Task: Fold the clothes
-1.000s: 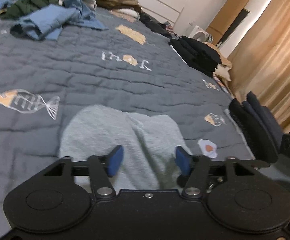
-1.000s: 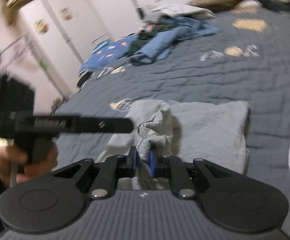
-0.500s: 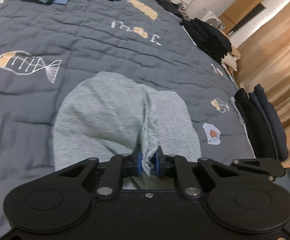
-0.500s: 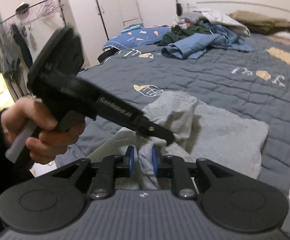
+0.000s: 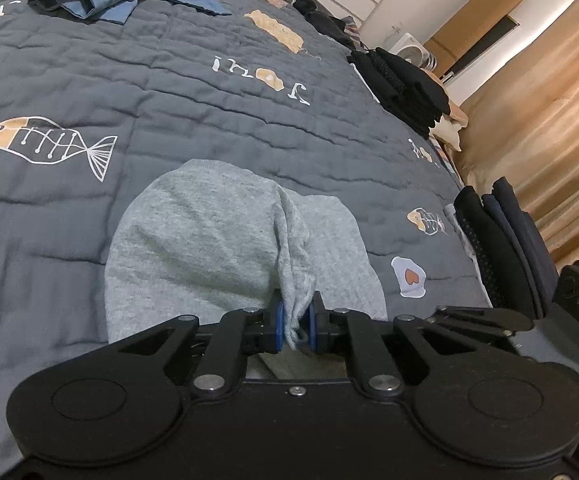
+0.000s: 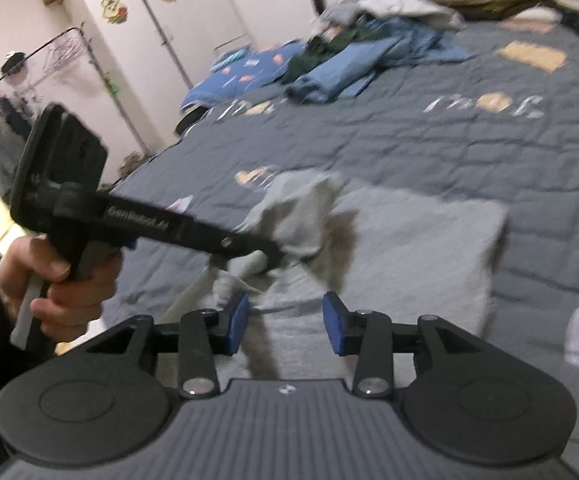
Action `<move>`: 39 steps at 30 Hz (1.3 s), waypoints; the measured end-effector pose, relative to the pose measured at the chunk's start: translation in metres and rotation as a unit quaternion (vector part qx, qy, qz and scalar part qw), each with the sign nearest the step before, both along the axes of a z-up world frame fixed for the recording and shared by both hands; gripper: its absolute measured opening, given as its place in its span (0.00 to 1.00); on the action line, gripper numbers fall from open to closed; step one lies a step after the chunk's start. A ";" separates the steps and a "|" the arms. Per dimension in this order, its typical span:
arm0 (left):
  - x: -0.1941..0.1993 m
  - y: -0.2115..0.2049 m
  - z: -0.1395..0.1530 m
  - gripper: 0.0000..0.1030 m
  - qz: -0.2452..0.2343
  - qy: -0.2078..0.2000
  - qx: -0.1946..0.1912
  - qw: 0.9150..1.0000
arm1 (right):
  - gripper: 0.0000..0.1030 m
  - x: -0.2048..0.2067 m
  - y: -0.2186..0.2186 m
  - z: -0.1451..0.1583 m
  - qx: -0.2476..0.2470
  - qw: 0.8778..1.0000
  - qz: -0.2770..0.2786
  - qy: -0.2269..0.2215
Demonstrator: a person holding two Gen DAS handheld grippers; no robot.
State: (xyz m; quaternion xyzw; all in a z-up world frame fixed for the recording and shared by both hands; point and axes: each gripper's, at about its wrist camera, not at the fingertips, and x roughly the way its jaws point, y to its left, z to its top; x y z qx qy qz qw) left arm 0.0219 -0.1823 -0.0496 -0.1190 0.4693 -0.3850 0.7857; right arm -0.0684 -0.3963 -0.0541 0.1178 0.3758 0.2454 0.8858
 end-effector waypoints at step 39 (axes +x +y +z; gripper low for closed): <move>-0.004 0.001 0.012 0.31 0.013 -0.041 -0.013 0.999 | 0.11 0.004 -0.087 0.008 0.051 0.968 -0.246 0.016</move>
